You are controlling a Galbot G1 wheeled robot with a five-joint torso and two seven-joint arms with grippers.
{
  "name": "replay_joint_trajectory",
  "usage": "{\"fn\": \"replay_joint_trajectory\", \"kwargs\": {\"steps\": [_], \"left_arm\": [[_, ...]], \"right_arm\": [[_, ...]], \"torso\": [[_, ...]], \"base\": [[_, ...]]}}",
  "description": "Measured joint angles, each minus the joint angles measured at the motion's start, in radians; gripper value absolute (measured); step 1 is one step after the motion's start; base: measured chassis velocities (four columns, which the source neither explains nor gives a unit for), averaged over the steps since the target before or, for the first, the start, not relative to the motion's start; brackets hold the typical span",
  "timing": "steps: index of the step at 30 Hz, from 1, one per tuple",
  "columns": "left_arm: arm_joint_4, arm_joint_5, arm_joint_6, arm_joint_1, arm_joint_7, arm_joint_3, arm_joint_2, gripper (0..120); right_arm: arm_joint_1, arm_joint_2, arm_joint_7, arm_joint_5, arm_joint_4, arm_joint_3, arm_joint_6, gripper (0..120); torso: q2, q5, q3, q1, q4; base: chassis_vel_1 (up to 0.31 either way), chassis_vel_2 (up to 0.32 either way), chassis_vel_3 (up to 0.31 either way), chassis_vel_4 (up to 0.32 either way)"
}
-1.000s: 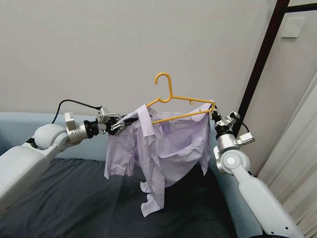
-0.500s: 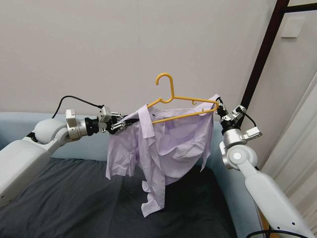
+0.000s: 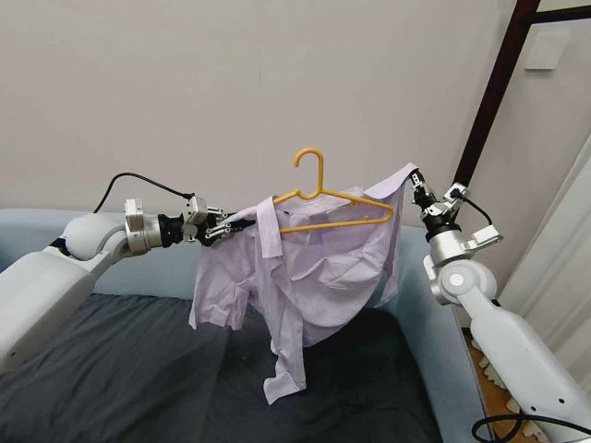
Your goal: Pick up the clothes from the sofa and hang them on the clothes hanger.
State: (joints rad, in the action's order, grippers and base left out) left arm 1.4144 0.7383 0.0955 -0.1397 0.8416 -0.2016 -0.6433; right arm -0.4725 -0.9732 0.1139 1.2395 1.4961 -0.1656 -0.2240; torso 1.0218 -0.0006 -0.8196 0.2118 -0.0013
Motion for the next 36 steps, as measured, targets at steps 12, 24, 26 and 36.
{"fn": "replay_joint_trajectory", "kwargs": {"steps": [12,24,26,36], "left_arm": [[-0.009,-0.101,-0.032,0.003,-0.061,0.001,-0.015,7],[0.006,-0.099,-0.149,-0.010,-0.266,0.008,-0.067,7],[0.013,-0.049,-0.184,-0.006,-0.342,-0.008,-0.083,7],[0.028,0.088,-0.204,0.029,-0.384,-0.056,-0.115,7]], "right_arm": [[-0.098,0.031,0.182,-0.106,0.100,-0.047,-0.065,0],[-0.301,0.027,0.380,-0.213,0.191,-0.021,-0.106,0],[-0.367,0.017,0.436,-0.287,0.182,-0.013,-0.113,0],[-0.454,0.000,0.394,-0.532,0.151,0.008,-0.166,0]], "torso": [[0.000,0.0001,0.000,0.000,0.0003],[0.000,0.0002,0.000,0.000,0.0002],[0.000,-0.0001,0.000,0.000,0.0002],[0.000,0.0000,0.000,0.000,0.0003]], "base": [[0.000,0.000,0.000,0.000],[0.000,0.000,0.000,0.000],[0.000,0.000,0.000,0.000],[0.000,0.000,0.000,0.000]]}}
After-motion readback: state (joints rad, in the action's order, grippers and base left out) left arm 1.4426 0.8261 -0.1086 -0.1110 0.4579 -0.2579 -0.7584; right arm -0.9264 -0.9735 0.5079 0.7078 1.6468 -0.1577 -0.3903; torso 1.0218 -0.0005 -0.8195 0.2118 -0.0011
